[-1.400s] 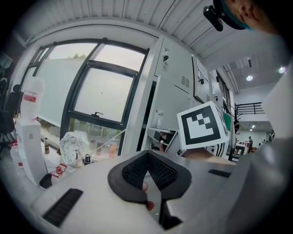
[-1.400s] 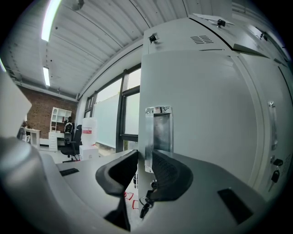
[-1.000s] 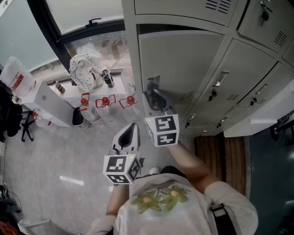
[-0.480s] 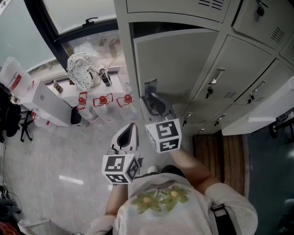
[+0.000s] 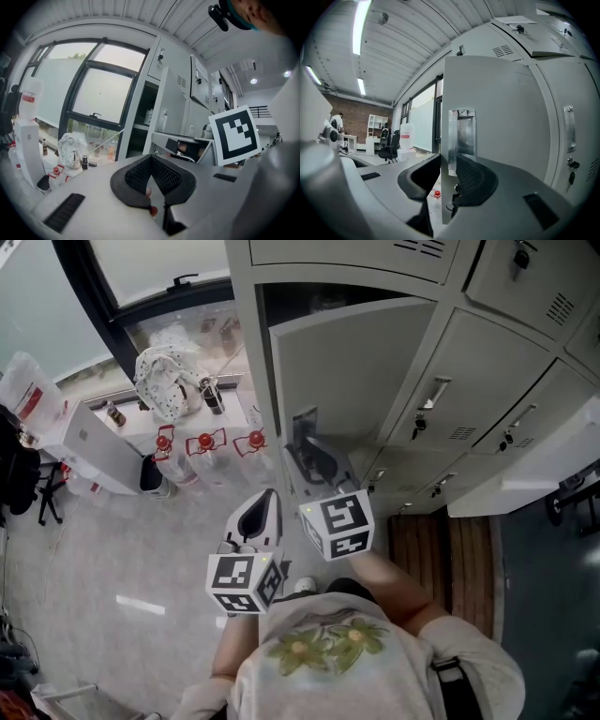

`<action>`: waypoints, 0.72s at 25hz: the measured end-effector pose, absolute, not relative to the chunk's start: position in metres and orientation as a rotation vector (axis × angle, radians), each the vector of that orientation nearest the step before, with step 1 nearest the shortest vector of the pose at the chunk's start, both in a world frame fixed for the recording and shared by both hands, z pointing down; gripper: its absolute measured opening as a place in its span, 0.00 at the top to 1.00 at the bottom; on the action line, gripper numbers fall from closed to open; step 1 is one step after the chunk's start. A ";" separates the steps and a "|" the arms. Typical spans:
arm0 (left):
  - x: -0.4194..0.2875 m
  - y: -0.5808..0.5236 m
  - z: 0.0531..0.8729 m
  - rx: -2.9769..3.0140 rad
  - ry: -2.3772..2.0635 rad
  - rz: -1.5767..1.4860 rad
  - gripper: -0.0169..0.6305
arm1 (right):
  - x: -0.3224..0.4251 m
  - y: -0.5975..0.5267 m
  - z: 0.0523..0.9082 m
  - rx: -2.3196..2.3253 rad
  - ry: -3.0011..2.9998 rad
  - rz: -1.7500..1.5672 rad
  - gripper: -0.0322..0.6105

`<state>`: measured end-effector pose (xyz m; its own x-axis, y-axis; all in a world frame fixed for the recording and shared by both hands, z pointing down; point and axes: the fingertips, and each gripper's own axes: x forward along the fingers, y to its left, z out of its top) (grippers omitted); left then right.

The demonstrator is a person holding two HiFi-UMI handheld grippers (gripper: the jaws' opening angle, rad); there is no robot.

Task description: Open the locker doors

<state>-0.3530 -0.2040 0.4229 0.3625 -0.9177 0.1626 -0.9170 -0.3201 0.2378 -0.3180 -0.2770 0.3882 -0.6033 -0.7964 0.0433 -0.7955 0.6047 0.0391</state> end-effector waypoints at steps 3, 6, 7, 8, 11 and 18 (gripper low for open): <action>-0.349 -0.201 0.421 2.338 -1.632 -0.002 0.93 | -0.315 -0.273 0.388 1.357 -2.767 -0.027 0.77; -0.346 -0.197 0.420 2.333 -1.640 0.001 0.93 | -0.313 -0.269 0.388 1.345 -2.771 -0.026 0.77; -0.345 -0.196 0.420 2.330 -1.643 0.002 0.93 | -0.312 -0.267 0.388 1.340 -2.773 -0.026 0.77; -0.345 -0.194 0.420 2.327 -1.645 0.003 0.93 | -0.311 -0.265 0.388 1.336 -2.775 -0.026 0.77; -0.340 -0.190 0.420 2.322 -1.650 0.008 0.93 | -0.309 -0.260 0.388 1.322 -2.781 -0.022 0.77; -0.328 -0.178 0.418 2.316 -1.659 0.018 0.93 | -0.298 -0.247 0.388 1.305 -2.784 -0.024 0.77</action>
<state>-0.3276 -0.1777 0.4176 0.3362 -0.9247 0.1784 -0.9284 -0.2936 0.2278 -0.2979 -0.2467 0.3880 -0.6379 -0.7682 0.0537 -0.7672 0.6400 0.0421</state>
